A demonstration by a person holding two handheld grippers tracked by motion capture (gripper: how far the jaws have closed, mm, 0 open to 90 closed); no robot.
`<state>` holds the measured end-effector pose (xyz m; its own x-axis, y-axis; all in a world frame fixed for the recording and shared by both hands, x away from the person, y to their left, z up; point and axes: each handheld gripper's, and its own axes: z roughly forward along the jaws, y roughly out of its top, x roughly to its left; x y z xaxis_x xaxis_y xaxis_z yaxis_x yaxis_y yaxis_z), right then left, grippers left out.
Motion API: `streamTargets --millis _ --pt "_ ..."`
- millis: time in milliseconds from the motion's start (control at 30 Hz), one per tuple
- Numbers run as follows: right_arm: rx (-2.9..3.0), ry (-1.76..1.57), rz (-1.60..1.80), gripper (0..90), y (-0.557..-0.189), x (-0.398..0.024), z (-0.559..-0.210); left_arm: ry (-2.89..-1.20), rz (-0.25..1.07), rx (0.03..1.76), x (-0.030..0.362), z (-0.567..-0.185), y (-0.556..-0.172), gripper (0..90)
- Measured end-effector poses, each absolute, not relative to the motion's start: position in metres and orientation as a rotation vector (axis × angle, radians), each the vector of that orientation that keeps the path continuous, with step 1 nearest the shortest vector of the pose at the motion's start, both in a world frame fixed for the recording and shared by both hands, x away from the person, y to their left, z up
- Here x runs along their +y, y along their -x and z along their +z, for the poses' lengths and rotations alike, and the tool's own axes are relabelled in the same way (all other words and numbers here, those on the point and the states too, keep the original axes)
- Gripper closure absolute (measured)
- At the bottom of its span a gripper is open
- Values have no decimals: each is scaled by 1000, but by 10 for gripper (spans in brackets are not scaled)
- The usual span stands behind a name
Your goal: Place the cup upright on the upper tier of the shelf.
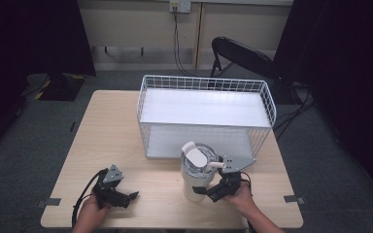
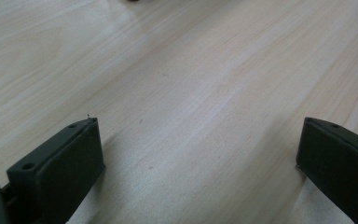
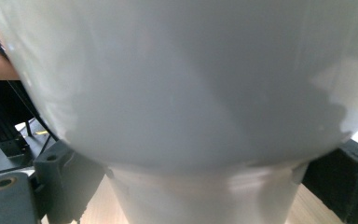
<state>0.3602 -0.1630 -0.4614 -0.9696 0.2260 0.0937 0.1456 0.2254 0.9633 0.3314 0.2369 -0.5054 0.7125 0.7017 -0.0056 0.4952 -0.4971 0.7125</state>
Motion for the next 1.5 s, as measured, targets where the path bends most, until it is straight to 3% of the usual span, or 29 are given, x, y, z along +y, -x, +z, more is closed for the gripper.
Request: streamTargets --millis 1500 --pt "2356 -401 1908 83 -359 -153 -464 -2201 372 905 237 -505 -331 0"
